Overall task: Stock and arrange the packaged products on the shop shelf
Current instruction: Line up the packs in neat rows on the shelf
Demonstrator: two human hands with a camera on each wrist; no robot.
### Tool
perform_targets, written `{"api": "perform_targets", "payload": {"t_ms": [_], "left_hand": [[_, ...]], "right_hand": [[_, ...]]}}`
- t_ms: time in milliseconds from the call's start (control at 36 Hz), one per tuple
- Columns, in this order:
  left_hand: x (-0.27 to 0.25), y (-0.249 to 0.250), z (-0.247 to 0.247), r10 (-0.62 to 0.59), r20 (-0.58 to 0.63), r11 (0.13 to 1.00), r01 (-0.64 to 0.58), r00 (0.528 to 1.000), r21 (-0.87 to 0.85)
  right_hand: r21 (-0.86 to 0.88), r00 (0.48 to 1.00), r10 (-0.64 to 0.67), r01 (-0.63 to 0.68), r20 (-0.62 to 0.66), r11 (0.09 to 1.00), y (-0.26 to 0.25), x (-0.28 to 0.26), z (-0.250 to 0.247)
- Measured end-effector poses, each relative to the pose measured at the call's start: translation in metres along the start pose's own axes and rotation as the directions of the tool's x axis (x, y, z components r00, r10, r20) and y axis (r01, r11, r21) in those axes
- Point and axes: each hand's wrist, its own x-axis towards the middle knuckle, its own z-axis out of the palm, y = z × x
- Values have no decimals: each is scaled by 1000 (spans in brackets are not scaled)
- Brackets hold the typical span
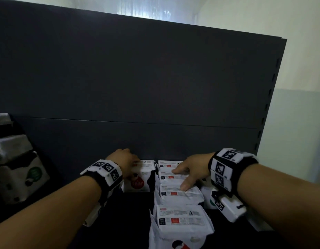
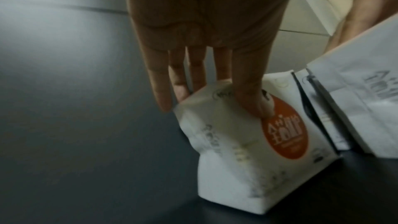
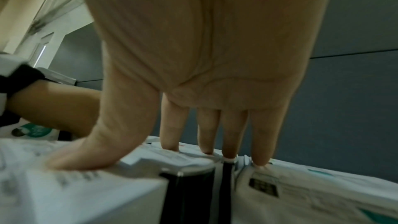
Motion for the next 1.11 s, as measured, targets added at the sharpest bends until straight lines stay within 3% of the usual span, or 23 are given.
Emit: {"api": "perform_targets", "payload": {"t_ms": [194,278,389,500,694,833,1000,1111], "left_hand": [[-18,12,-23,-17,52,1000,18,999,-19],[-39,22,-32,29,38,986,-22,999,-166],[-82,41,-49,114,207,943,-40,972,-330],[-117,59,-56,225,329,900,-66,917,-432],[-130,86,-37,142,300,918,-13,943,-395],[-130,97,-27,147,251,928,-46,957,-369],[-133,102,-20,142,192,925,-62,971,-374],[-149,102,-22,115,162,899,-33,980,-437]], "right_hand": [[37,999,-22,24,-36,999,0,-6,7],[-9,992,-45,44,-118,999,-4,-15,11],[-22,950,-95,93,-299,995,-13,-38,8],[72,955,-39,63,-295,995,-13,-68,2],[265,995,35,-8,-96,964,-12,-89,23],[302,991,74,-38,-110,953,-22,-92,35],[105,977,80,-60,-199,993,-27,-96,45],[158,967,85,-47,-242,986,-28,-108,51]]}}
